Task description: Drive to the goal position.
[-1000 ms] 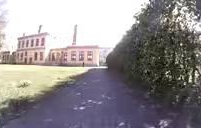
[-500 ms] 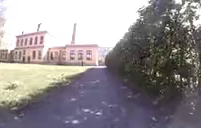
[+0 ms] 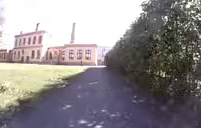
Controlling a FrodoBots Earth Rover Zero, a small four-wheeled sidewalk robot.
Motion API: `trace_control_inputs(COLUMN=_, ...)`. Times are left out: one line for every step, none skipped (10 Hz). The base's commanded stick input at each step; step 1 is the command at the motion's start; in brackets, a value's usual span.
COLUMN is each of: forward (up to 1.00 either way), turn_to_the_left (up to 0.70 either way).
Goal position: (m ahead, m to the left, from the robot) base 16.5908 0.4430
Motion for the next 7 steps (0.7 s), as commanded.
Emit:
trace_control_inputs(forward=0.70, turn_to_the_left=0.00)
trace_control_inputs(forward=0.70, turn_to_the_left=0.00)
trace_control_inputs(forward=0.70, turn_to_the_left=0.00)
trace_control_inputs(forward=0.70, turn_to_the_left=0.00)
trace_control_inputs(forward=0.70, turn_to_the_left=0.00)
trace_control_inputs(forward=0.70, turn_to_the_left=0.00)
trace_control_inputs(forward=0.70, turn_to_the_left=0.00)
